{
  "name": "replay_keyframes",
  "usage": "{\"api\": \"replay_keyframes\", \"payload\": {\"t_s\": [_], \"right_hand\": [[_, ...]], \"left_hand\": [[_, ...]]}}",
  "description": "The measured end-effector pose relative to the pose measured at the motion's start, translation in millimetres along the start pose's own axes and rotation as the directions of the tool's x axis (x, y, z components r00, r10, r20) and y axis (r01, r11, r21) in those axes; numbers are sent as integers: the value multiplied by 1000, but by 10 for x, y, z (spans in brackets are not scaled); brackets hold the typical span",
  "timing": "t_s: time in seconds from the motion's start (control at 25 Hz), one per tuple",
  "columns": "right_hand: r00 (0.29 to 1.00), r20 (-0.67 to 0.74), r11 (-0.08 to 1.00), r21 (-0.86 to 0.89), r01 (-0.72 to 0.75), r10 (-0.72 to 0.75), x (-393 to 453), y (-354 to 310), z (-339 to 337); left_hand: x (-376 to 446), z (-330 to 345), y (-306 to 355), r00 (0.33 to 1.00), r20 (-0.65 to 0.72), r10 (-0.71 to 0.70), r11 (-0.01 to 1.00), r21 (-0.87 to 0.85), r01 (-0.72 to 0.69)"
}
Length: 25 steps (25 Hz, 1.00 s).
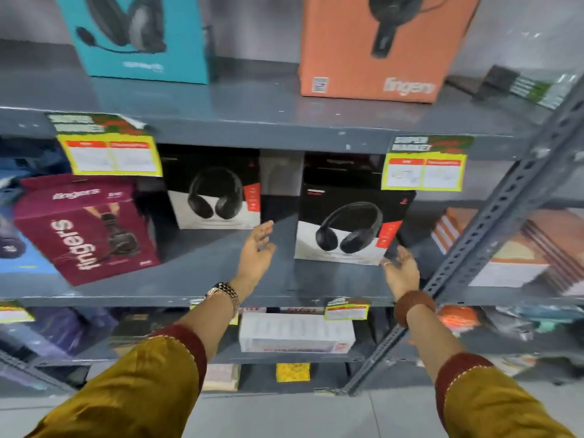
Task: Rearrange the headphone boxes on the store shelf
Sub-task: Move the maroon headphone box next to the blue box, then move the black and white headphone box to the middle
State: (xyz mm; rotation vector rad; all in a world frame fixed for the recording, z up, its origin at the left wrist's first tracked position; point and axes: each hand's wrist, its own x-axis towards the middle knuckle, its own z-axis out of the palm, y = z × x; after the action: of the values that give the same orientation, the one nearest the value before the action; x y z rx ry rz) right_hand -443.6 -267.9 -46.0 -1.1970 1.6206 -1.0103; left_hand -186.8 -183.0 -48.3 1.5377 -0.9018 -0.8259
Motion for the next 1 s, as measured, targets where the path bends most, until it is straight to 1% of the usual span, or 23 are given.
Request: {"api": "replay_keyframes", "payload": {"t_s": [0.08, 0.12, 0.24, 0.36, 0.44, 0.56, 0.64, 0.76, 0.8, 1.0], "right_hand": [[999, 33, 997, 69, 35, -37, 202, -162, -169], [996, 57, 993, 100, 58, -64, 279, -235, -208], [983, 146, 990, 104, 97, -112, 460, -411, -334], [965, 226, 990, 83, 114, -131, 481, -531, -341], [965, 233, 992, 74, 102, -116, 431, -563, -327], [973, 195, 992, 69, 109, -120, 314, -529, -370], [973, 179, 989, 44, 139, -144, 245, -467, -429], [969, 143, 973, -80, 214, -202, 144, -367, -536], [967, 131, 964, -120, 236, -220, 94, -342, -573], [952, 143, 940, -174, 294, -271, -201, -277, -677]], "left_hand": [[98, 313, 121, 998, 63, 24, 1000, 18, -25], [144, 420, 187, 997, 73, 28, 999, 23, -30], [309, 683, 355, 999, 49, 18, 1000, 18, -19], [381, 779, 443, 999, 3, 35, 999, -5, -35], [370, 787, 442, 999, -32, 23, 999, -39, -24], [244, 787, 409, 995, -93, 18, 997, -73, -25], [96, 762, 435, 988, -147, 40, 999, 19, -38], [-123, 673, 505, 978, -191, 85, 975, 218, -42], [-191, 632, 524, 978, -186, 96, 968, 246, -48], [-412, 403, 560, 980, -150, 128, 947, 313, -76]]}}
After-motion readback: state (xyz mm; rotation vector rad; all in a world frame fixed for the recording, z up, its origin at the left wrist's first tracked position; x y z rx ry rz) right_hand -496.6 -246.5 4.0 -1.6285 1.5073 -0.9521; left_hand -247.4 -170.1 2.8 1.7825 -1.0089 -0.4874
